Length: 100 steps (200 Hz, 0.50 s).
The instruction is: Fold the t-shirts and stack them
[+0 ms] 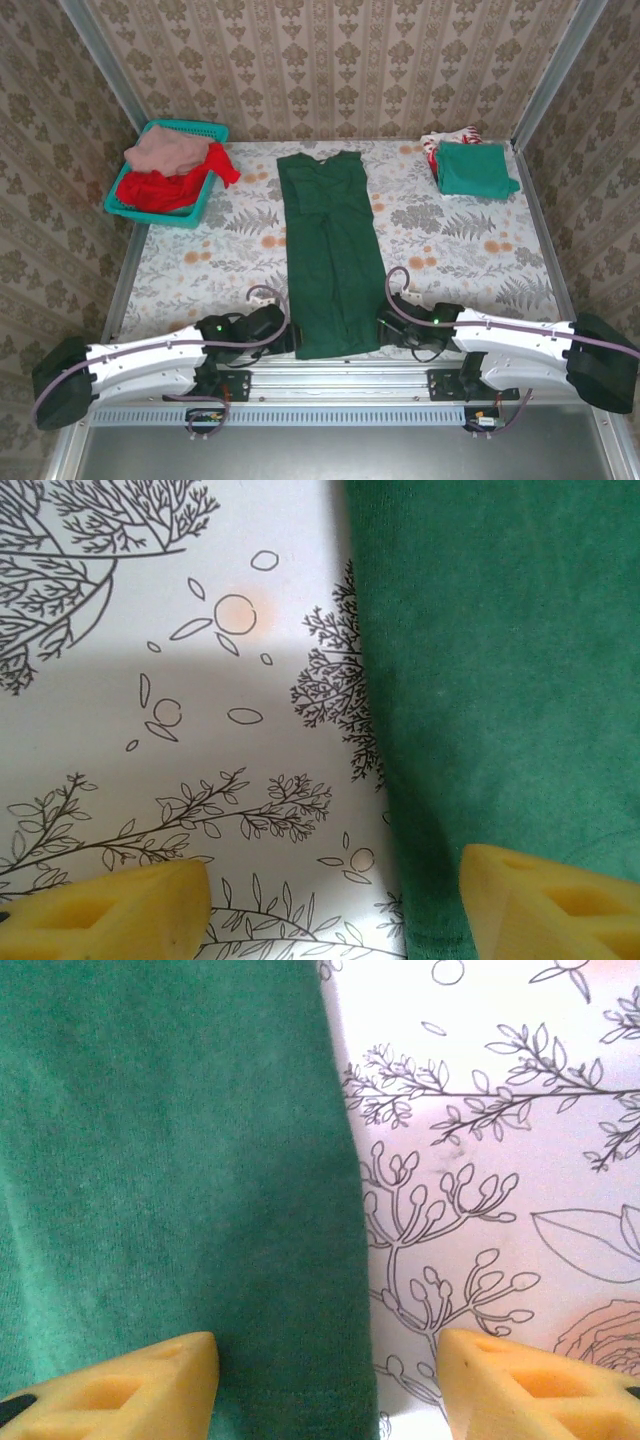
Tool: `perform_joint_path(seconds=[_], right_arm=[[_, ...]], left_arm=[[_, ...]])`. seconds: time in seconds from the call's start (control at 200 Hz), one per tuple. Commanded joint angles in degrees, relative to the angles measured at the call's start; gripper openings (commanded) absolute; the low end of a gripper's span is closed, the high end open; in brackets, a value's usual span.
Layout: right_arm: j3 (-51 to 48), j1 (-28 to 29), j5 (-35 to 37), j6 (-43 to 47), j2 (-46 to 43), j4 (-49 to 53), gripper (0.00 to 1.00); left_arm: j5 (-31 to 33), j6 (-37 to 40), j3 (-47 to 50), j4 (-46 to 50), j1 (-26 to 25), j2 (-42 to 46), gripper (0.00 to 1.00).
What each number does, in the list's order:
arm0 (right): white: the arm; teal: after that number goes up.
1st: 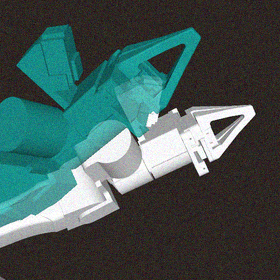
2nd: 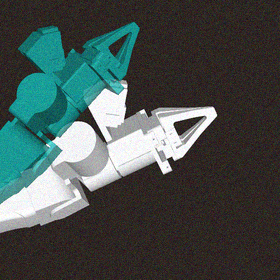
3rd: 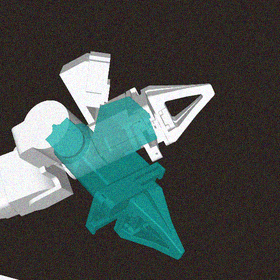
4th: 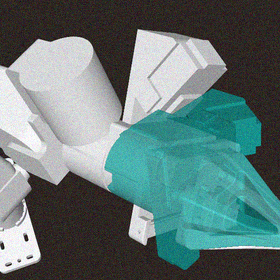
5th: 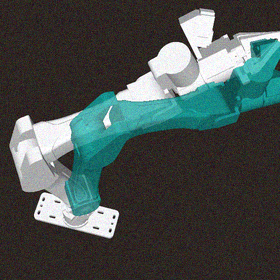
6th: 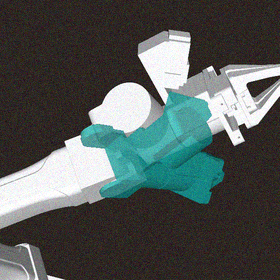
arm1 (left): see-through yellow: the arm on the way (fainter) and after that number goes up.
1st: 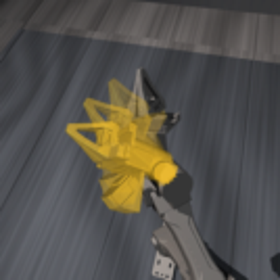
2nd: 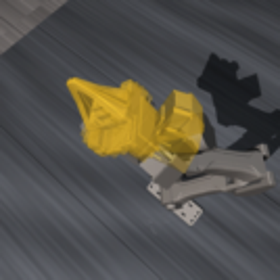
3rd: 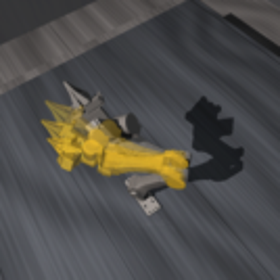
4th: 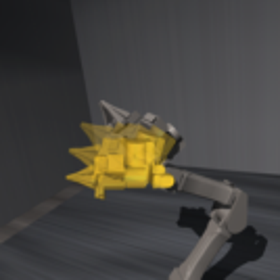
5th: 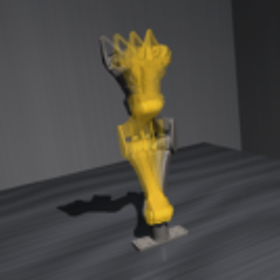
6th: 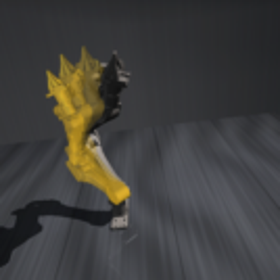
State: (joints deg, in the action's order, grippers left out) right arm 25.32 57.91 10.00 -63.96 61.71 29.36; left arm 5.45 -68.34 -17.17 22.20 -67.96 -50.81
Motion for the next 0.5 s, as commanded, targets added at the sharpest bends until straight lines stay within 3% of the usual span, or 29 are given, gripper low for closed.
perform_joint_path(seconds=[0.0, 0.065, 0.245, 0.495], right_arm=[[-1.03, -0.91, -0.68, 1.69, 0.58, -1.77, 0.62], [-1.48, -1.04, -1.33, 1.81, 0.90, -3.40, 0.61], [-1.06, -1.04, -3.03, 2.38, 3.06, -5.46, 0.57], [-0.84, -1.04, -2.88, 2.77, 2.90, -5.78, 0.55]], left_arm=[[-2.15, -4.16, 3.25, -15.58, -2.22, -4.82, 0.69], [-1.51, -4.73, 2.81, -15.63, -3.18, -5.65, 0.68], [-0.30, -4.74, 0.87, -14.49, -4.89, -3.59, 0.53], [0.93, -3.83, -3.69, -6.89, -5.07, 2.17, 0.67]])
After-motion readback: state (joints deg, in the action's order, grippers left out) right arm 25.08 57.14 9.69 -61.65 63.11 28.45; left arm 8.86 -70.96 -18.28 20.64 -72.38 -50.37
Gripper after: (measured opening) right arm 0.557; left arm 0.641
